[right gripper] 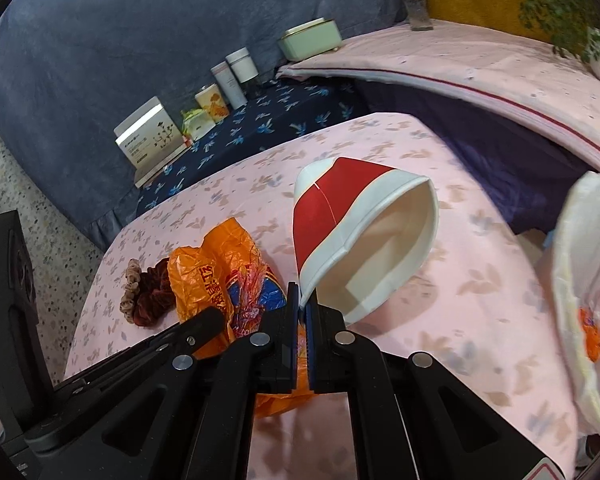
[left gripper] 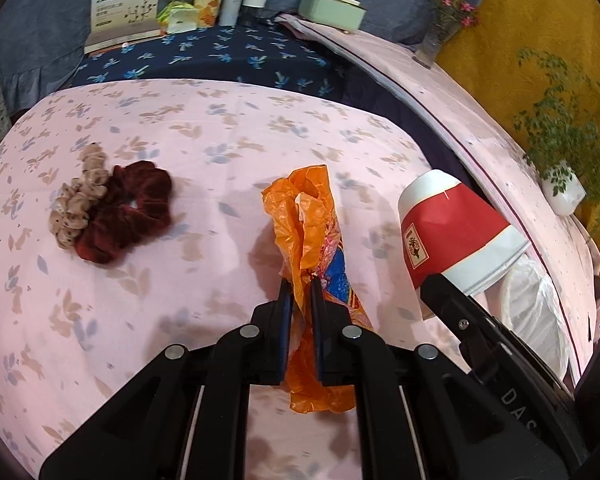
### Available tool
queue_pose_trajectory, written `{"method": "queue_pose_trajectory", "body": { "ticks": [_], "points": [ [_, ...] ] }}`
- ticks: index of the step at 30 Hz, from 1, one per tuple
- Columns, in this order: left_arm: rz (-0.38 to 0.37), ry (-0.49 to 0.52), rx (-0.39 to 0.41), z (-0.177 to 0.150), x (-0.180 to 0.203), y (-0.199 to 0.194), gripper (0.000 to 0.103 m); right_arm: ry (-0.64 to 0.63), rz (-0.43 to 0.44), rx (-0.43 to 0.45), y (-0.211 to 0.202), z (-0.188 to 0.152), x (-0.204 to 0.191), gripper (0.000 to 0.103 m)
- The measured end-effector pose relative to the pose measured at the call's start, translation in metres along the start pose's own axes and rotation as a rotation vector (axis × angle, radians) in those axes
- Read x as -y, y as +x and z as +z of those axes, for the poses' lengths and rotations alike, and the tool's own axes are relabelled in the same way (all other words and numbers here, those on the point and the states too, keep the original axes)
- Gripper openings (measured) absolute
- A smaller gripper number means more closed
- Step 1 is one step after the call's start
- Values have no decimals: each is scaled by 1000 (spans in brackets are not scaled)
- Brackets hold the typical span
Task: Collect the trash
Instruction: 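Carry the orange bag and red-and-white paper cup over the trash bin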
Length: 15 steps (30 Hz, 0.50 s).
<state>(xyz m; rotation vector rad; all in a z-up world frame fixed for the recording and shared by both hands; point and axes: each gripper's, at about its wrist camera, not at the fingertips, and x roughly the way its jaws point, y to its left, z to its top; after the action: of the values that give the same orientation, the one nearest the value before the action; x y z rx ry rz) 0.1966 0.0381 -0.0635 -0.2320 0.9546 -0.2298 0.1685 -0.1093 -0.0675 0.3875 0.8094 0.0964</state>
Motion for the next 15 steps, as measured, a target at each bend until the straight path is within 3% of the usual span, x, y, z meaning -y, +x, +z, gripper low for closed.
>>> {"method": "queue_pose_trajectory", "body": {
  "ticks": [15],
  "points": [
    [-70, 194, -2, -32, 127, -14, 9, 144, -91, 111, -94, -7, 111, 4]
  ]
}}
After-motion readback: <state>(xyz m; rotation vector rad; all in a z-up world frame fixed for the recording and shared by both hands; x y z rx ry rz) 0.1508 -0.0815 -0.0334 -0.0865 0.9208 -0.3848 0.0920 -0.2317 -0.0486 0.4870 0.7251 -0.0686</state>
